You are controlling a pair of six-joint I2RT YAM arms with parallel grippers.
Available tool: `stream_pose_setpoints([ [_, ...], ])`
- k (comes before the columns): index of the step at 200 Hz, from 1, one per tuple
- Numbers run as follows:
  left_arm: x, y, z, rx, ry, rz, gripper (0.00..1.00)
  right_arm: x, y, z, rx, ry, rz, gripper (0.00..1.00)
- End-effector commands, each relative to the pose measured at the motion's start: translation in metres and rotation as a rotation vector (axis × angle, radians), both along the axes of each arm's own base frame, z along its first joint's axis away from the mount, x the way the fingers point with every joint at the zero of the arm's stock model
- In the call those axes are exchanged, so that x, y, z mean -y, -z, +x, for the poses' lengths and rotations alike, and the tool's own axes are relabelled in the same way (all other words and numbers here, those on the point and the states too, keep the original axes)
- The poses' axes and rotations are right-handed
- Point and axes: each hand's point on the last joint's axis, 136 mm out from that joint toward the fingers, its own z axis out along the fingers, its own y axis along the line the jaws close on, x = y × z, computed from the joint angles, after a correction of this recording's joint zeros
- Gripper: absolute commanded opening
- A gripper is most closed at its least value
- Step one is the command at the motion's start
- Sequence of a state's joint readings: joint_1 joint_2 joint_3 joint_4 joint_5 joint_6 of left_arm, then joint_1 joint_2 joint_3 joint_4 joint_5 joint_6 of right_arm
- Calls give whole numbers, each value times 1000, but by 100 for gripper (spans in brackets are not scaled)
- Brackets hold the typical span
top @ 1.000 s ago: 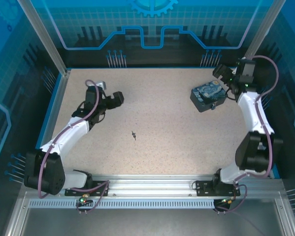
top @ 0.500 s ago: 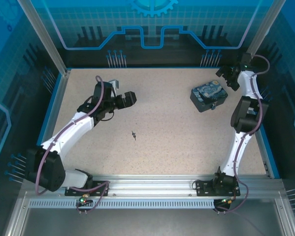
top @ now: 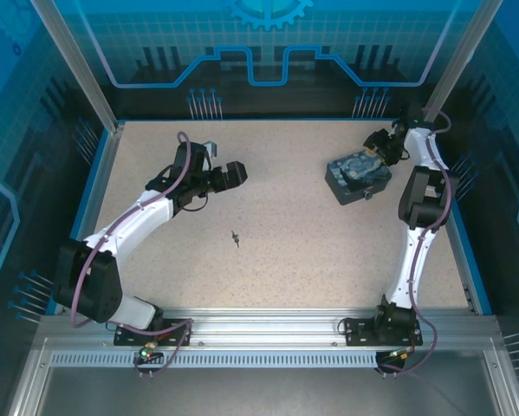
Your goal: Unlock a padlock with a key
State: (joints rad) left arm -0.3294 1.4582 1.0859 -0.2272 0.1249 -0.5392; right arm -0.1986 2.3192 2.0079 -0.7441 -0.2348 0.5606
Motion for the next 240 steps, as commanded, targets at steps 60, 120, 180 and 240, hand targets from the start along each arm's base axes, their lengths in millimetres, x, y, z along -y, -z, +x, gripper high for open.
stream_pose_setpoints([
  [60, 19, 6, -27, -39, 19, -82, 99, -176, -47, -90, 115, -183, 203, 86],
  [120, 53, 19, -66, -91, 81, -156, 99, -147, -49, -137, 144, -148, 65, 91],
  [180, 114, 45, -65, -155, 133, -212, 99, -160, -36, -155, 199, -261, 115, 86],
  [240, 144, 70, -40, -204, 107, -265, 99, -175, -29, -171, 193, -305, 147, 80],
])
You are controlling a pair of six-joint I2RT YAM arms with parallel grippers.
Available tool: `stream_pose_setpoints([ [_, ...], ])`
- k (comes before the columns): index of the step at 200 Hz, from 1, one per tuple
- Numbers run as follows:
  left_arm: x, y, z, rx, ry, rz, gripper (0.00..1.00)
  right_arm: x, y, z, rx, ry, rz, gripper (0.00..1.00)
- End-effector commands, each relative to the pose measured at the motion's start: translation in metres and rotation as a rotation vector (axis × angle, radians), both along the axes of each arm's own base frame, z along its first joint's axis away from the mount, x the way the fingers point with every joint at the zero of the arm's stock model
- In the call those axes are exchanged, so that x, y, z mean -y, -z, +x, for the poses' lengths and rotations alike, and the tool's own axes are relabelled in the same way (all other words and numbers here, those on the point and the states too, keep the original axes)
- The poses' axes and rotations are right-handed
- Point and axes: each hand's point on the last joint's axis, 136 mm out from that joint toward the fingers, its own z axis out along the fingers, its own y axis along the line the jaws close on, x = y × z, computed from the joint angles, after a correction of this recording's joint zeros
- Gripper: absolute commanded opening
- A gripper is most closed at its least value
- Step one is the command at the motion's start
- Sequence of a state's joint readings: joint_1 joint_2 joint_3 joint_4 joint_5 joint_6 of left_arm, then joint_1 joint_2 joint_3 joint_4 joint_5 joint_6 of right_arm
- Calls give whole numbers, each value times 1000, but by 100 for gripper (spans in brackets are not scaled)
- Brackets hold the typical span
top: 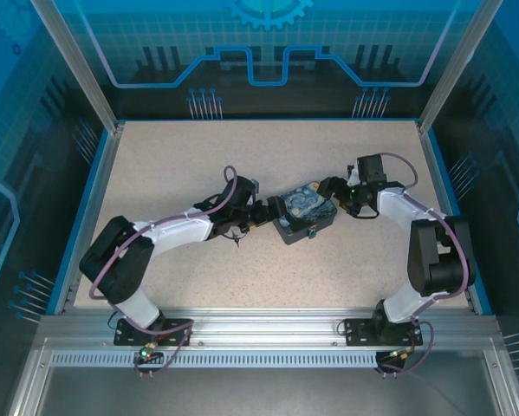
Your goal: Unlock a padlock with a key
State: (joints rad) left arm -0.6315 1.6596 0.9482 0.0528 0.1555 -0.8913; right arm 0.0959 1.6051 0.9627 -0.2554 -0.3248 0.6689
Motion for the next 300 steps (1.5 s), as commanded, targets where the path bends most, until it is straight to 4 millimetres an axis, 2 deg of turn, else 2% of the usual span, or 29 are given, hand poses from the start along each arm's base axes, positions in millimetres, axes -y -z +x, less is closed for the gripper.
stream_pose_setpoints([
  [1, 20, -20, 18, 41, -5, -82, 99, -14, -17, -2, 70, -53, 31, 80],
  [42, 29, -16, 35, 36, -7, -89, 99, -30, -21, -14, 80, -49, 60, 80],
  [48, 28, -15, 39, 34, -15, -91, 99, -33, -25, -14, 90, -46, 67, 80],
  [52, 27, -14, 42, 31, -21, -93, 99, -33, -16, -21, 65, -41, 65, 80],
  [76, 21, -12, 58, 20, -45, -121, 99, -44, -18, -26, 69, -28, 82, 81],
  [108, 9, -10, 78, 17, -67, -126, 99, -65, -19, -25, 67, -30, 109, 82],
  [134, 2, -9, 84, 17, -75, -116, 99, -77, -16, -20, 52, -29, 110, 84],
  [171, -3, -6, 81, 7, -81, -116, 99, -83, -6, -17, 28, -5, 115, 85],
  [182, -5, -5, 79, 7, -85, -120, 99, -86, -18, -8, 57, 1, 128, 85],
  [265, -10, 4, 58, -2, -113, -156, 99, -96, -22, -1, 58, -10, 128, 86],
  [282, -12, 2, 58, 7, -110, -144, 99, -93, -23, 0, 63, -3, 104, 90],
  [287, -13, 1, 58, 10, -109, -137, 99, -89, -24, 0, 64, 5, 88, 93],
  [291, -14, 0, 59, 13, -108, -131, 99, -86, -25, 0, 66, 13, 71, 99],
  [300, -16, -4, 62, 26, -108, -120, 99, -79, -28, 0, 85, 30, 38, 100],
])
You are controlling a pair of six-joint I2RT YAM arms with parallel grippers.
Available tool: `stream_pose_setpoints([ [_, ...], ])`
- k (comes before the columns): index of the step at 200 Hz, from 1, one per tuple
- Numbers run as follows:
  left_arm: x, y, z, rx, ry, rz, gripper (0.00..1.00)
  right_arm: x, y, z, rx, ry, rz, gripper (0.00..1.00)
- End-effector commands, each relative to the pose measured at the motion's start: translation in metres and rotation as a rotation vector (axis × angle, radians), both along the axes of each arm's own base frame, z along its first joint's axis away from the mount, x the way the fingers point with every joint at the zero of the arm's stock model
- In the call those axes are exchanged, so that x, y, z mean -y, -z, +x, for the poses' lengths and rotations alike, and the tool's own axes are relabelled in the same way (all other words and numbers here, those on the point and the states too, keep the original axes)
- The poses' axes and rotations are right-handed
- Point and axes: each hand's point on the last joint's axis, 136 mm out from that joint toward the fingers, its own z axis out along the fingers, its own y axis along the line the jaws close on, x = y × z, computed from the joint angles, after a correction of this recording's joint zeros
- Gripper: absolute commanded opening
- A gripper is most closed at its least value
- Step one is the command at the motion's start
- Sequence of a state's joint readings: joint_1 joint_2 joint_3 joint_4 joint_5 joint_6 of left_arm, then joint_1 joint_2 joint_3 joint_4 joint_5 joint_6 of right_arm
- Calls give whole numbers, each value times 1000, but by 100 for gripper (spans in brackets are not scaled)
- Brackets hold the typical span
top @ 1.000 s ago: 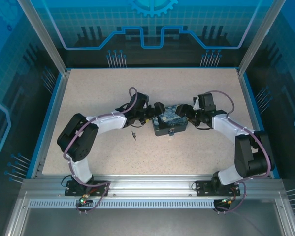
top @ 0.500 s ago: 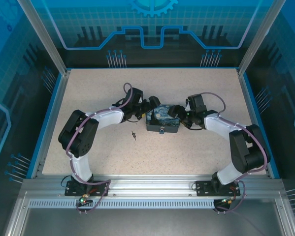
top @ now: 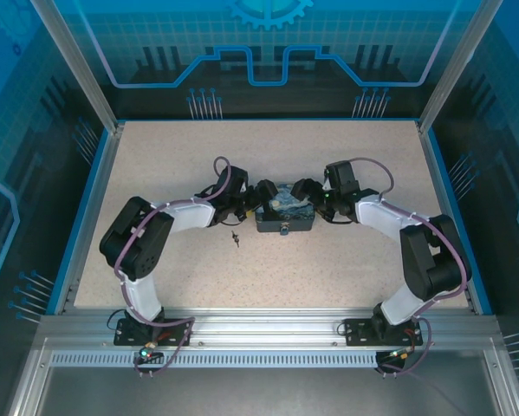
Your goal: Unlock a padlock with a key
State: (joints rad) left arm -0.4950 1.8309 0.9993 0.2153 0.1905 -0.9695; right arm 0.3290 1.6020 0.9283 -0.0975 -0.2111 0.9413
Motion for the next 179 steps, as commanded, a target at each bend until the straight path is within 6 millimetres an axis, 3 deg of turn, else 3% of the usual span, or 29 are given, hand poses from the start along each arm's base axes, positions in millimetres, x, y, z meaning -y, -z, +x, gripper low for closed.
stream_pose_setpoints([
  [1, 10, -30, -3, 57, 49, -35, 99, -3, -24, 7, 74, -2, -36, 100],
  [64, -26, -89, 1, 193, 33, 97, 99, 73, -85, -4, 192, 157, -283, 100],
  [84, -44, -111, -4, 258, -14, 142, 99, 86, -103, -11, 251, 154, -291, 100],
  [103, -68, -128, -8, 293, -116, 189, 99, 83, -114, -18, 278, 94, -273, 100],
  [124, -92, -138, -14, 286, -167, 204, 99, 60, -119, -29, 268, -45, -267, 100],
  [149, -119, -133, -22, 210, -201, 151, 99, 5, -119, -49, 254, -261, -176, 90],
  [179, -150, -121, -29, 143, -273, 94, 99, -63, -106, -81, 213, -487, -211, 82],
])
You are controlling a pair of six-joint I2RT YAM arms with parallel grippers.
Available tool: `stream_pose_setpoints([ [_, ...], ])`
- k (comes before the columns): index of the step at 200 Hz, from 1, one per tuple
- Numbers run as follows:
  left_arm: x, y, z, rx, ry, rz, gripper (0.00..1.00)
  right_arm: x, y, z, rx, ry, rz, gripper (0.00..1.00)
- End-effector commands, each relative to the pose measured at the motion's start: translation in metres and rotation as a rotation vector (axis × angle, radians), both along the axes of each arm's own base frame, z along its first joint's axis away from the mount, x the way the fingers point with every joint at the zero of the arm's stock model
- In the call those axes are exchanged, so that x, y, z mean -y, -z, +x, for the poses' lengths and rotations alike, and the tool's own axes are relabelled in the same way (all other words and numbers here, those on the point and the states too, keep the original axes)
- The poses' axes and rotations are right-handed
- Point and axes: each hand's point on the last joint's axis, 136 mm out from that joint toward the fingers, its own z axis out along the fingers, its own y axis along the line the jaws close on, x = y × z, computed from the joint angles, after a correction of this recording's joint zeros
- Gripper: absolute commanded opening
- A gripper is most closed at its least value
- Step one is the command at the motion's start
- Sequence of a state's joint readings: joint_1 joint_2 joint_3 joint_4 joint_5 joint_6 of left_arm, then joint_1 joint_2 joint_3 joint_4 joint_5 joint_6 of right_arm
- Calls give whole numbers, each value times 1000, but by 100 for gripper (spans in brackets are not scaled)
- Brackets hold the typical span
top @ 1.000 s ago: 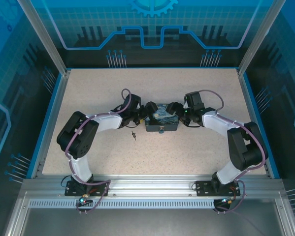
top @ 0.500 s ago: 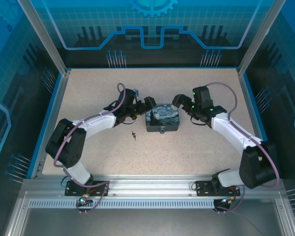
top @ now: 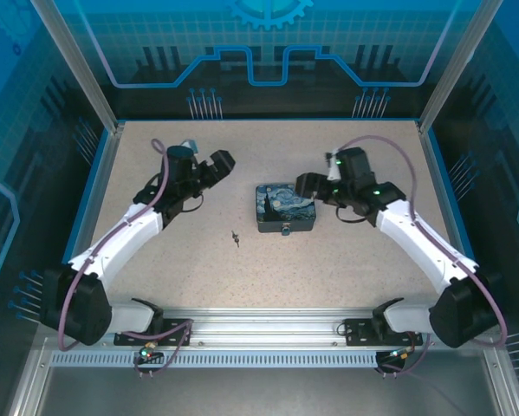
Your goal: Unlock a padlock with a key
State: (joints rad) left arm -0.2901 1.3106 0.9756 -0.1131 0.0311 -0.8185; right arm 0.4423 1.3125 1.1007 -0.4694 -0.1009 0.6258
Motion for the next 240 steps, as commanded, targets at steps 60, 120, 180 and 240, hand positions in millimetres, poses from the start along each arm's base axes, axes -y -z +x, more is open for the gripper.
stream_pose_setpoints([
  [60, -76, 34, -24, -182, -202, -144, 99, -148, 59, -75, -209, -429, -240, 66],
  [120, -122, 54, -38, -253, -383, -259, 99, -189, 124, -69, -334, -452, -454, 51],
  [180, -113, 70, -44, -323, -327, -327, 99, -199, 162, -52, -403, -357, -537, 47],
  [240, -108, 69, -46, -321, -305, -355, 99, -199, 184, -48, -427, -330, -581, 47],
])
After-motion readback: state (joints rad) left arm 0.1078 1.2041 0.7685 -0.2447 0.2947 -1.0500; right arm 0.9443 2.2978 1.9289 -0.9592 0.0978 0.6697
